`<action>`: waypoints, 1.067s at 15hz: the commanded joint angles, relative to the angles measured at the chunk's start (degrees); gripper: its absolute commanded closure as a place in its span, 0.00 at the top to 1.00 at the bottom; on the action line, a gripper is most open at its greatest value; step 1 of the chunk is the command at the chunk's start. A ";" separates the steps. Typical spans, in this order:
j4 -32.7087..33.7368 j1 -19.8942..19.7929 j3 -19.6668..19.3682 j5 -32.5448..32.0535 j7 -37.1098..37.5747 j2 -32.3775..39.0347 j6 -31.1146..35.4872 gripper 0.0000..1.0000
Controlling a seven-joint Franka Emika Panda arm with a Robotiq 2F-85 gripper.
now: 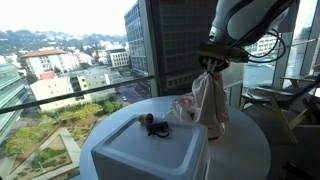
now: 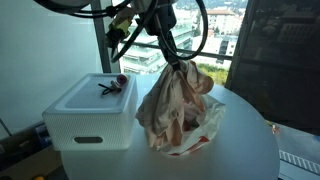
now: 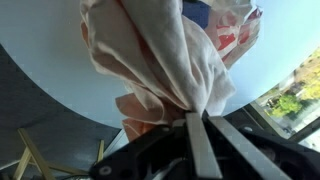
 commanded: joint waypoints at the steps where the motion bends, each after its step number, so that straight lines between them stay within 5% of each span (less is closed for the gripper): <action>1: 3.49 -5.68 3.51 -11.83 9.53 2.90 2.85 0.03; 6: 5.97 -10.12 8.29 -28.50 24.17 1.24 4.70 0.01; 12: 8.87 -13.20 15.91 -47.02 44.46 8.45 3.55 0.01; 16: 9.05 -12.15 16.89 -50.56 50.32 12.66 1.27 0.01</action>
